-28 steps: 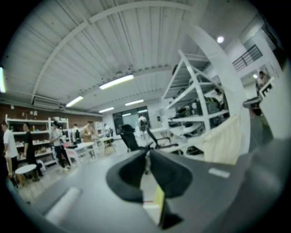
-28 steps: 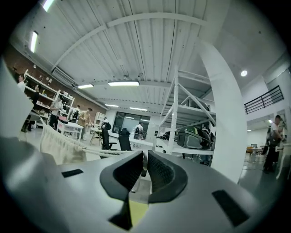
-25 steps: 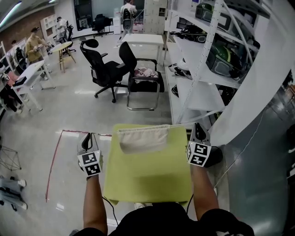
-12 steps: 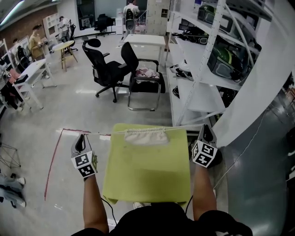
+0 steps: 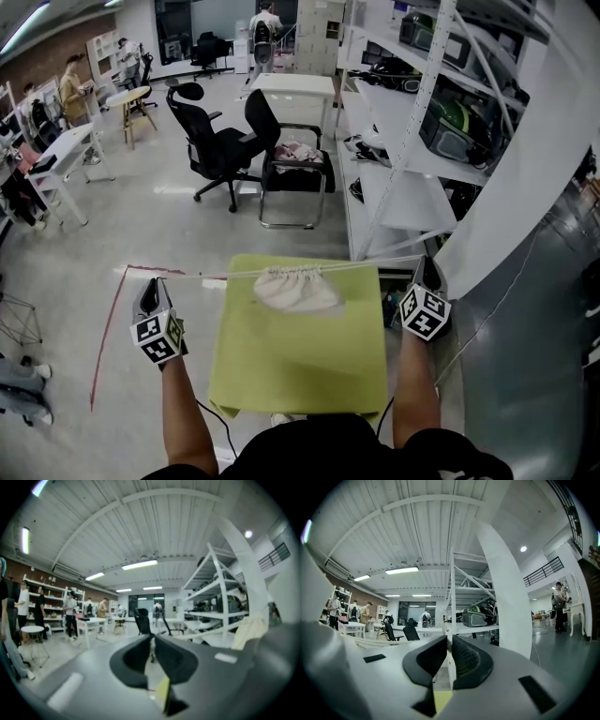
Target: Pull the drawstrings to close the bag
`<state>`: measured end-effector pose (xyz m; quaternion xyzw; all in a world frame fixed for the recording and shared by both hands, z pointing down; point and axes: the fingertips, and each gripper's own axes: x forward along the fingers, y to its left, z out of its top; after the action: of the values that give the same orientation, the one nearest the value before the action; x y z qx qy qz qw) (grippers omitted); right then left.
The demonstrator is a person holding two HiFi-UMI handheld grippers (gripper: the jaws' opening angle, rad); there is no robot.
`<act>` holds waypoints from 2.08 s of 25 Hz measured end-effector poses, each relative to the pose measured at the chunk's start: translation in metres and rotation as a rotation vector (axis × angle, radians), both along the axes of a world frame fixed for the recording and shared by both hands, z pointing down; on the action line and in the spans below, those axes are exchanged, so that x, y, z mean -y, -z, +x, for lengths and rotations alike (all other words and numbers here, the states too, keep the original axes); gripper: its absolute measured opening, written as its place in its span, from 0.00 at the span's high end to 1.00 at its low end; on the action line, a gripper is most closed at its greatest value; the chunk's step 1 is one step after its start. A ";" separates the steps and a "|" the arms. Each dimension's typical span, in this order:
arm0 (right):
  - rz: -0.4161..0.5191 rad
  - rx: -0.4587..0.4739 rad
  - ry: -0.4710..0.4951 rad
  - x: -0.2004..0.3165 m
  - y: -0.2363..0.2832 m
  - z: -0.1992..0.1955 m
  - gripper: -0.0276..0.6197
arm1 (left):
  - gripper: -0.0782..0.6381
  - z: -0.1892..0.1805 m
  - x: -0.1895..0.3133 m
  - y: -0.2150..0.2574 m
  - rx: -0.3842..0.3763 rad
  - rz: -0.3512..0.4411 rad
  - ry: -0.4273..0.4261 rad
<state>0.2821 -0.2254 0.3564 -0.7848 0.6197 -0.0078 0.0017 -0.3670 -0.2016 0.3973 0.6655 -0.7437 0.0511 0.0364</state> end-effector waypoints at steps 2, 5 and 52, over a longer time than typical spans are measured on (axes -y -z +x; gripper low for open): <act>0.003 0.011 -0.004 0.000 0.000 0.005 0.90 | 0.84 -0.006 0.000 0.002 -0.001 0.003 0.003; 0.004 0.021 -0.007 0.002 0.001 0.012 0.90 | 0.84 -0.009 0.001 0.004 -0.004 0.004 0.001; -0.011 -0.216 0.297 0.146 0.020 -0.062 0.90 | 0.84 0.114 0.179 0.046 0.127 0.017 -0.239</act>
<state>0.2201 -0.3716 0.3361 -0.6808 0.7255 0.0729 -0.0701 -0.2529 -0.3805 0.3517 0.7449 -0.6605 0.0908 -0.0230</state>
